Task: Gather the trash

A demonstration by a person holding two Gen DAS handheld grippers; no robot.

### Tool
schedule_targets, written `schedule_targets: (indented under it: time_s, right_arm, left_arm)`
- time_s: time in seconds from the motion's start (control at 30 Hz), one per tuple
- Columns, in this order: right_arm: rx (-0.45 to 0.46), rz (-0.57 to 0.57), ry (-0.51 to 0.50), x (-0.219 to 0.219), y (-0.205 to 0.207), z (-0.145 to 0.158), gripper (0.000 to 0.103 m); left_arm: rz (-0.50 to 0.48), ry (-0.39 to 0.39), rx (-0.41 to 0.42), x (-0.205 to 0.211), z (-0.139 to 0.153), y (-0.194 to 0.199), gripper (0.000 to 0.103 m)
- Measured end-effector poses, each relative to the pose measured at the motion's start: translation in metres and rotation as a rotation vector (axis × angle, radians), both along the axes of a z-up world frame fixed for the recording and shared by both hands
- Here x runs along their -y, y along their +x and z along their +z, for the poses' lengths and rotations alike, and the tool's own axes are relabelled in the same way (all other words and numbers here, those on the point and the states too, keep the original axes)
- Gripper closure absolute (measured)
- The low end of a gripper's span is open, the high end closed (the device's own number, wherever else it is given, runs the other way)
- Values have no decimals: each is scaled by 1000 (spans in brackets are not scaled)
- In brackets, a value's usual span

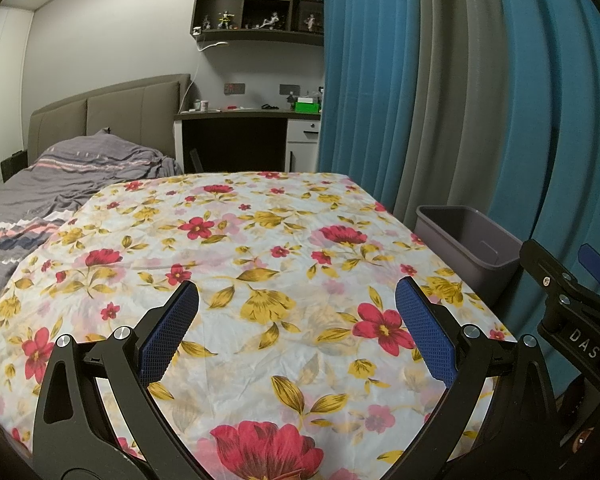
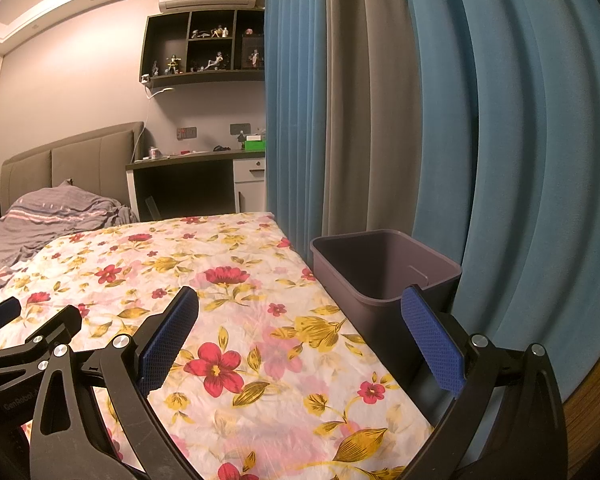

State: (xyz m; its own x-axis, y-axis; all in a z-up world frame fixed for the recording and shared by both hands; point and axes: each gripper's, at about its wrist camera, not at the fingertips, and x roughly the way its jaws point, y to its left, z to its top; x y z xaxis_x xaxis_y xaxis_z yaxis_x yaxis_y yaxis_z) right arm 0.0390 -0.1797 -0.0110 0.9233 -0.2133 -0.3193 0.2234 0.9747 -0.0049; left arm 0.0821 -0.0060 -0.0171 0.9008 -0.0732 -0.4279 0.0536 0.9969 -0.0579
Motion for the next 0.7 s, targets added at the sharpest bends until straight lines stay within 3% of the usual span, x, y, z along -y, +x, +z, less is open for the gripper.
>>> schedule_targets:
  time_s: [0.7]
  right_arm:
    - [1, -2, 1, 0, 0, 1, 5]
  left_arm:
    - [0, 2, 1, 1, 0, 0, 6]
